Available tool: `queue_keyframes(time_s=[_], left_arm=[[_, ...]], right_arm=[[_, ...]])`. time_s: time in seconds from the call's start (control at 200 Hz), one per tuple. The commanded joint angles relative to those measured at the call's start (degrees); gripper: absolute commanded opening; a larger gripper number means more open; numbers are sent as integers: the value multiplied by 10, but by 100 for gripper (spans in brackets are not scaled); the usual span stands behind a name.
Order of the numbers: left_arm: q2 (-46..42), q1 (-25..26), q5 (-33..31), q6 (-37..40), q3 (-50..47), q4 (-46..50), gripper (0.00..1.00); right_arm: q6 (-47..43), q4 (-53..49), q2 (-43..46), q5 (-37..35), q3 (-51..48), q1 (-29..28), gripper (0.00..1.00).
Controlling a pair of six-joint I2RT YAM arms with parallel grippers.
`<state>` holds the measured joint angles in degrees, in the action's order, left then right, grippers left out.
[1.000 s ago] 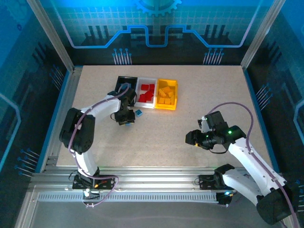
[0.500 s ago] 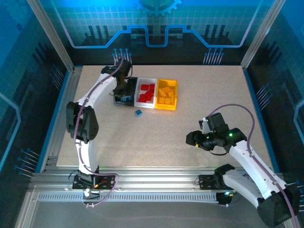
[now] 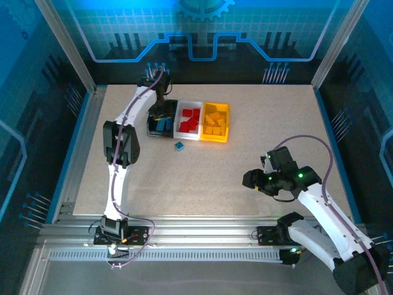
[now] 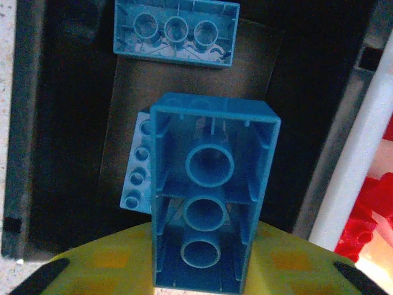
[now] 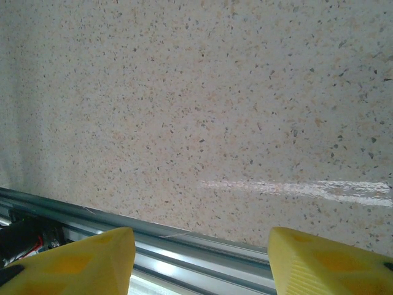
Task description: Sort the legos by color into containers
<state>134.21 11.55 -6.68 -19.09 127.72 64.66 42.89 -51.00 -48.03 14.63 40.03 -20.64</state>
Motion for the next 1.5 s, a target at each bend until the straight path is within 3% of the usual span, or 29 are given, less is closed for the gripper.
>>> queue_keyframes(time_s=[0.0, 0.22, 0.435, 0.735, 0.99, 1.496], left_arm=[[14, -4, 11, 8, 18, 21, 42], [-38, -3, 11, 3, -49, -2, 66], [-169, 24, 4, -29, -209, -56, 73], [-312, 133, 25, -252, -479, -196, 81], [-251, 165, -16, -285, -434, -171, 78], [-174, 165, -71, -316, -405, -168, 70]], right_arm=[[9, -16, -7, -10, 16, -10, 61], [-5, 11, -37, 6, 15, -9, 64], [-37, 41, -83, 29, 27, -9, 66], [-94, 56, -114, 54, 35, -6, 68], [-114, 40, -88, 65, 22, 0, 69], [-149, -5, -67, 68, 25, 28, 69]])
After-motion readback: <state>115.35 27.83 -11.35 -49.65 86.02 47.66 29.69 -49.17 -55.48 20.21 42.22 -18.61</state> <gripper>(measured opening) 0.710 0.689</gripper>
